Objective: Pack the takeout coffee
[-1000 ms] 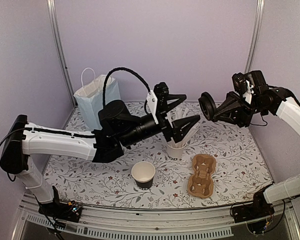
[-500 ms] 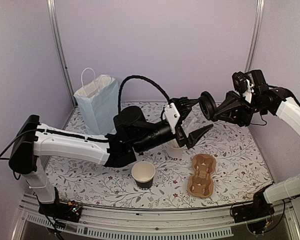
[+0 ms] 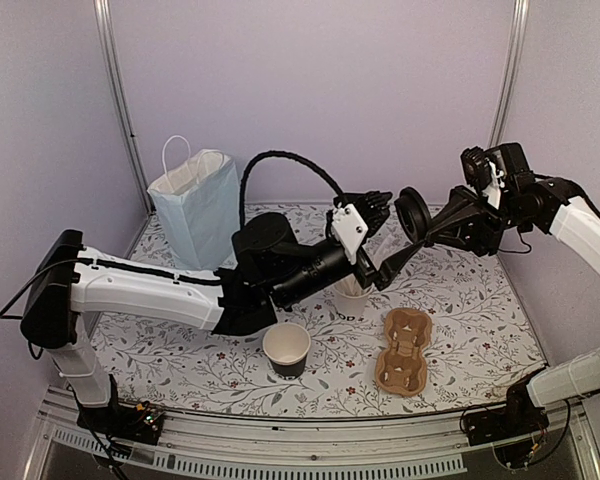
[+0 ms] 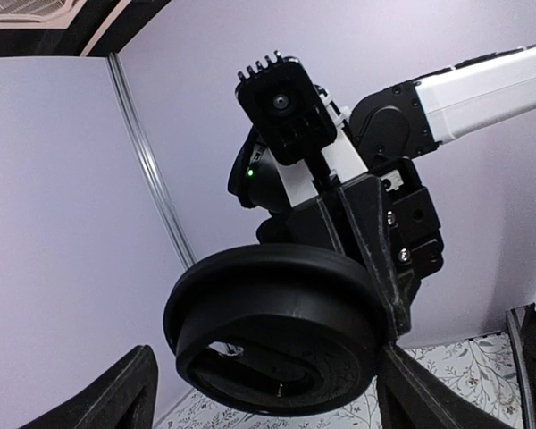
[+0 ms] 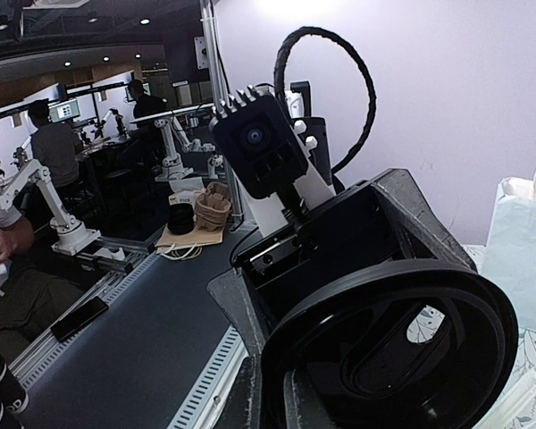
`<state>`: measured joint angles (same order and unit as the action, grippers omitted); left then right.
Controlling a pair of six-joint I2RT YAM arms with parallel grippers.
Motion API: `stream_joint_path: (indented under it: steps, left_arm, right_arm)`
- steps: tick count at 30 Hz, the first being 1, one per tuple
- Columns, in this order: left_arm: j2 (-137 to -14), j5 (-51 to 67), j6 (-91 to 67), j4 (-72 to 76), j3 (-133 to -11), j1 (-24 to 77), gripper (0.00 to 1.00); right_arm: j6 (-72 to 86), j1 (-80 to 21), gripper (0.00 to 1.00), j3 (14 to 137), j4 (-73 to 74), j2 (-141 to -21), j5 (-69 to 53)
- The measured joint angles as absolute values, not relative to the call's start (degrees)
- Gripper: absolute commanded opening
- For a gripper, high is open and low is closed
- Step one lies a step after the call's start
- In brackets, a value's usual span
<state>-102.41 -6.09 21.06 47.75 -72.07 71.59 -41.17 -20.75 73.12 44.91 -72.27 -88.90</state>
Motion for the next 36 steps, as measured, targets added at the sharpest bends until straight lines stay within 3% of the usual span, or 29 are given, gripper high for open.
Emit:
stream_joint_path:
  steps: [13, 36]
  left_arm:
    - [-103.7, -5.7, 21.9, 47.7, -72.9, 71.6, 0.83]
    - [-103.7, -6.1, 22.9, 47.8, -72.9, 71.6, 0.85]
  right_arm:
    - [-40.2, -20.9, 0.07, 72.6, 44.5, -71.9, -88.9]
    - [-37.0, -20.9, 0.08, 72.2, 42.7, -72.0, -89.1]
